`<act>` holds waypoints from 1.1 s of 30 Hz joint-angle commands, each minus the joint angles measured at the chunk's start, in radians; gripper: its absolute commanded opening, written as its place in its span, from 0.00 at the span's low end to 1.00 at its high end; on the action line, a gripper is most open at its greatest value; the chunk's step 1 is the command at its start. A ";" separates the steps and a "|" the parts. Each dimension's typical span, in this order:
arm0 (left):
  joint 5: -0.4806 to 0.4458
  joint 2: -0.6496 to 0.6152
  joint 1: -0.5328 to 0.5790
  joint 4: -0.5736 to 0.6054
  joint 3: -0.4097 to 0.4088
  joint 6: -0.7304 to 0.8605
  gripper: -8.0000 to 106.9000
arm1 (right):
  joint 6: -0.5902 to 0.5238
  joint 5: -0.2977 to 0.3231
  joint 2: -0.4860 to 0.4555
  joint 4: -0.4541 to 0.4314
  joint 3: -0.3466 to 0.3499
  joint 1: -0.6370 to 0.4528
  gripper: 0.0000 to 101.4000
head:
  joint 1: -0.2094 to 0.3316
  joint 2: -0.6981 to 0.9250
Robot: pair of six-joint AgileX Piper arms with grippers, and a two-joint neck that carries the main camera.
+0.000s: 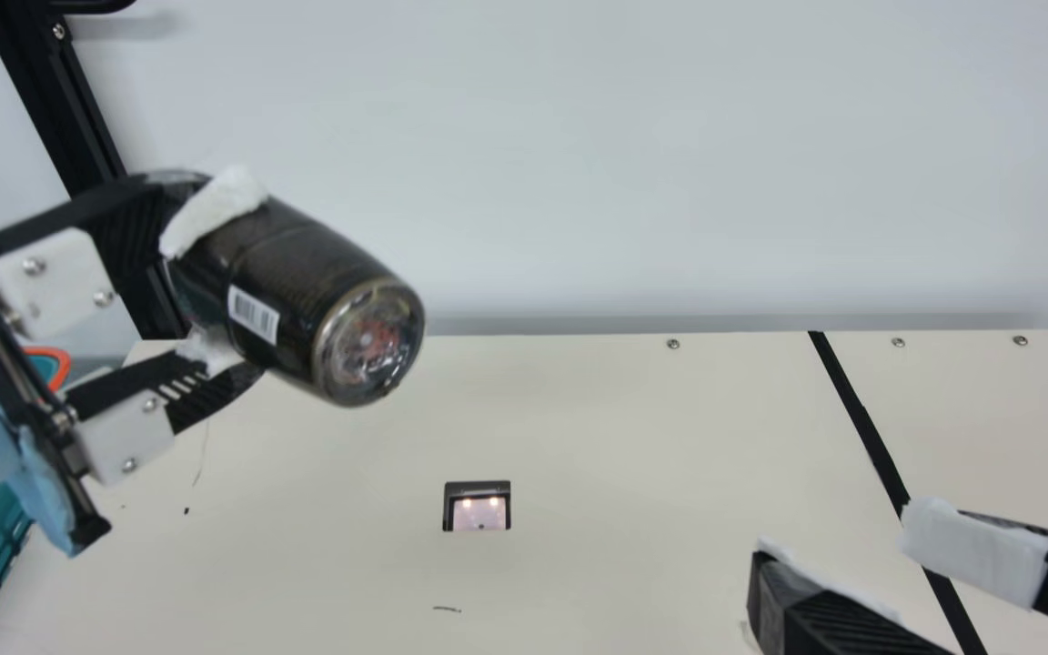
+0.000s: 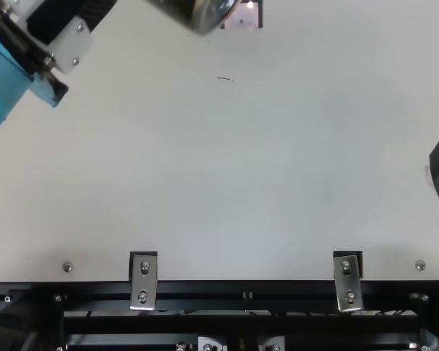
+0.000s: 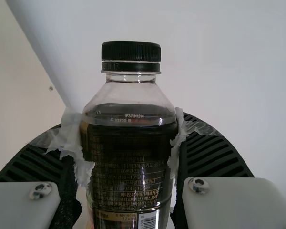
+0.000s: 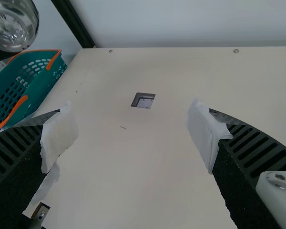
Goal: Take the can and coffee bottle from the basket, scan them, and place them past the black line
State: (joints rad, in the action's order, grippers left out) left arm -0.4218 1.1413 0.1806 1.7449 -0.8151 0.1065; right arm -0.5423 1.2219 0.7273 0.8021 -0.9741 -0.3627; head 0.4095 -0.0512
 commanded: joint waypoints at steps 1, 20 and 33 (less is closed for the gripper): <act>-0.052 -0.004 -0.054 0.000 0.034 0.014 0.16 | 0.000 0.000 0.000 0.000 0.000 0.000 1.00 | 0.027 -0.002; -0.051 -0.004 -0.054 -0.001 0.033 0.011 0.16 | 0.133 -0.051 0.071 0.039 -0.002 0.069 1.00 | 0.027 -0.002; -0.062 -0.019 -0.065 0.000 0.037 0.008 0.16 | 0.744 -0.169 0.206 0.342 0.075 0.268 1.00 | 0.027 -0.002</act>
State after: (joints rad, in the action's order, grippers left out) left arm -0.4799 1.1272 0.1205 1.7429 -0.7809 0.1169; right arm 0.0198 1.0698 0.9287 1.0875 -0.9069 -0.1297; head 0.4095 -0.0512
